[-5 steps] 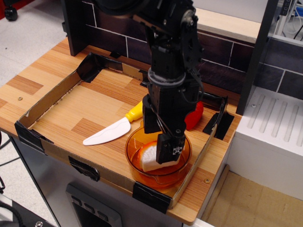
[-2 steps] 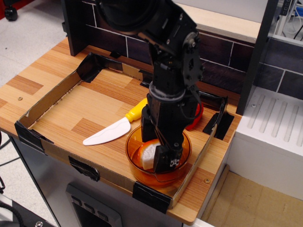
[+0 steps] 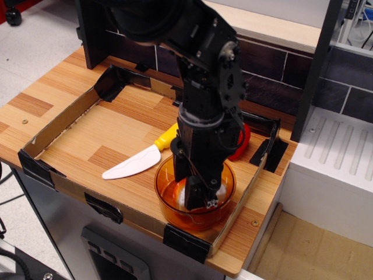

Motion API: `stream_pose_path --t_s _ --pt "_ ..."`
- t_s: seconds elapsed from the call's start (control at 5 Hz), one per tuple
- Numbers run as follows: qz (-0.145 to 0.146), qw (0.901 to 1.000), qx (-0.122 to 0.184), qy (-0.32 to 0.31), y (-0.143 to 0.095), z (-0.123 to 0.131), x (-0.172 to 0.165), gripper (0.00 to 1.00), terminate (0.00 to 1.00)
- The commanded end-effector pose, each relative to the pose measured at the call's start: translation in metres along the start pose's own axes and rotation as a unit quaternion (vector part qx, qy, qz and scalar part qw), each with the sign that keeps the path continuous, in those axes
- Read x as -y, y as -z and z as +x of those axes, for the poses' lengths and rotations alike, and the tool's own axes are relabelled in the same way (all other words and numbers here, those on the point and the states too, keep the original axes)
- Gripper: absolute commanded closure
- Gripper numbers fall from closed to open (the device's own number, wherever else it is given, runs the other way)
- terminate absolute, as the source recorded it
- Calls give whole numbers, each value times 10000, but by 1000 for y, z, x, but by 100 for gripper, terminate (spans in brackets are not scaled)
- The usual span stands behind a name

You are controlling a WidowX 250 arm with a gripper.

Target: Take sushi out of pot

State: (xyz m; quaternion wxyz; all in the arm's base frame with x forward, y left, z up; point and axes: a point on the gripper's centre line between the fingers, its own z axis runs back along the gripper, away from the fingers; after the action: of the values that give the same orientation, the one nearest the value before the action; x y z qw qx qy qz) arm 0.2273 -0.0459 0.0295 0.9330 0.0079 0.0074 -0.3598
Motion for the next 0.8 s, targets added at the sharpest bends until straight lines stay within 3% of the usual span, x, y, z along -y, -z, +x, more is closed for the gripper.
stream_pose_path --t_s 0.0,0.2,0.4,0.6 --pt "355 9946 825 -512 -60 -6 -25 100 0" --pt "187 9870 1270 -970 -98 -12 -48 100 0" --pt "-350 9828 562 -1724 -91 -15 -85 100 0" --pt "-409 9736 359 -2215 -79 -24 -120 100 0"
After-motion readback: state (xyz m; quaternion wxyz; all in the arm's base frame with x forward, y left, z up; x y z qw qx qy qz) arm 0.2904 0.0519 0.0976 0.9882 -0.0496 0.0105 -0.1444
